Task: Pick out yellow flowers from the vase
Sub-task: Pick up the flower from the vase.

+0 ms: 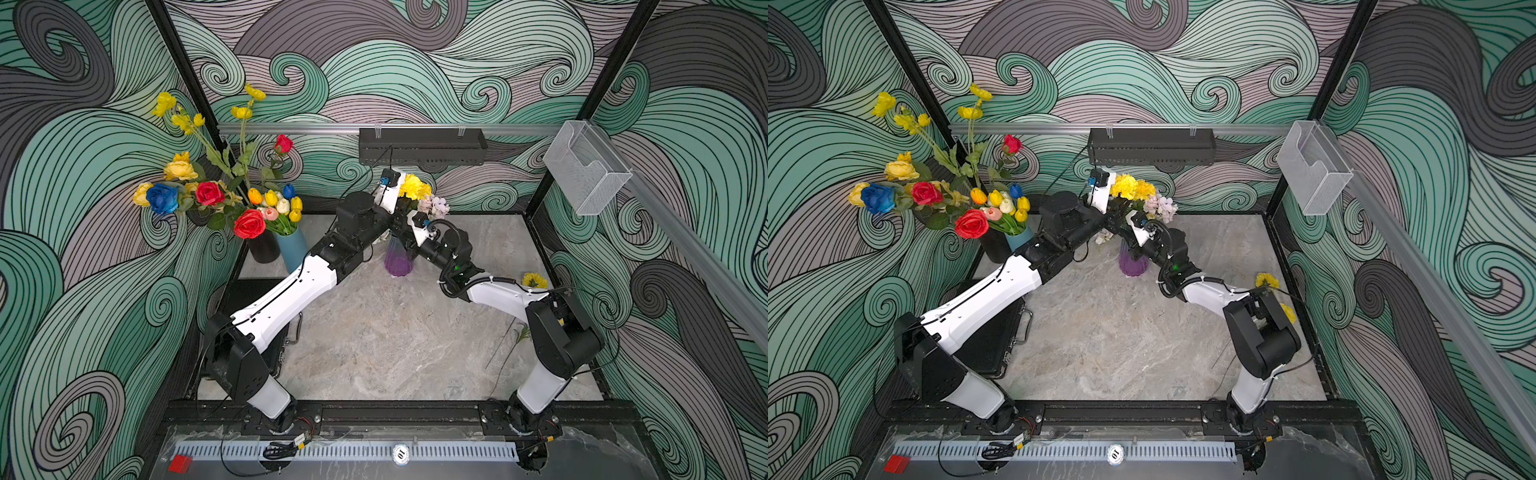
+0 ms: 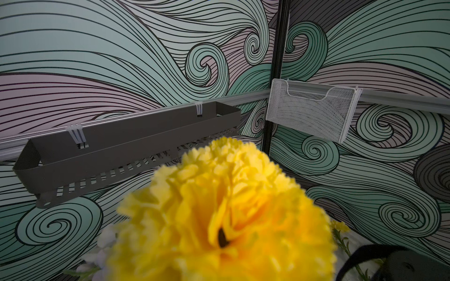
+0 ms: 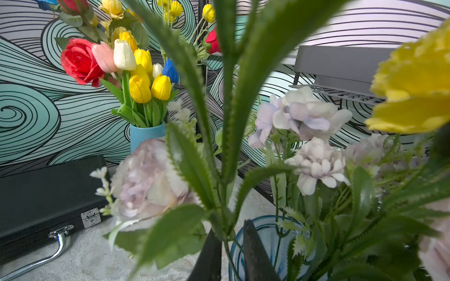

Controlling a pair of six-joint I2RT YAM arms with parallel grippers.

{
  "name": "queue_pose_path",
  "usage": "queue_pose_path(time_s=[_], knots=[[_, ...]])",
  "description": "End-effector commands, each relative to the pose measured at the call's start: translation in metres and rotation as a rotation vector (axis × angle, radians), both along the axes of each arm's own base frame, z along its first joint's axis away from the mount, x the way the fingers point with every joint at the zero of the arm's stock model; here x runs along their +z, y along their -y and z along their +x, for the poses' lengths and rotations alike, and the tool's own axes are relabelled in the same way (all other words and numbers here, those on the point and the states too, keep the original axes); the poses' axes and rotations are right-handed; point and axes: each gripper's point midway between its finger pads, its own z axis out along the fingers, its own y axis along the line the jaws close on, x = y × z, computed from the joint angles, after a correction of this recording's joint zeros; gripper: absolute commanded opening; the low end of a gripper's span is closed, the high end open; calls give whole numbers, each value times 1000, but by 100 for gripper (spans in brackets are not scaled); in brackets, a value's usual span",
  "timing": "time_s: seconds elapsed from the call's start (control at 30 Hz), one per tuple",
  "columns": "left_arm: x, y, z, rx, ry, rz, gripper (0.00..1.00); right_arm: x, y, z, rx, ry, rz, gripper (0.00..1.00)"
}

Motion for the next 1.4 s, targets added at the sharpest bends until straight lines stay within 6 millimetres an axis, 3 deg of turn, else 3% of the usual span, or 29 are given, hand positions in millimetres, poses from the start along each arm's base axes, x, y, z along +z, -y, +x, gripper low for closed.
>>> queue_pose_path(time_s=[0.0,0.23,0.37,0.5,0.57,0.83,1.23,1.37], knots=[[31,-9,-8,-2,52,-38,27,12,-7,-3,30,38,6,13],[31,-11,-10,1,47,-33,29,18,-4,-4,24,34,5,7],[29,-18,-16,13,42,-27,37,31,0,-6,8,19,25,5],[22,-28,-24,27,32,-22,52,46,4,-7,-10,-5,39,3],[32,-41,-38,38,55,-43,58,54,6,-8,-15,-8,45,2],[23,-73,-67,88,52,-83,70,89,15,-19,-22,-24,82,1],[-57,-138,-83,343,-85,-169,84,156,42,-66,-16,-78,169,1],[-92,-152,-85,413,-155,-148,86,167,57,-85,-29,-114,180,2]])
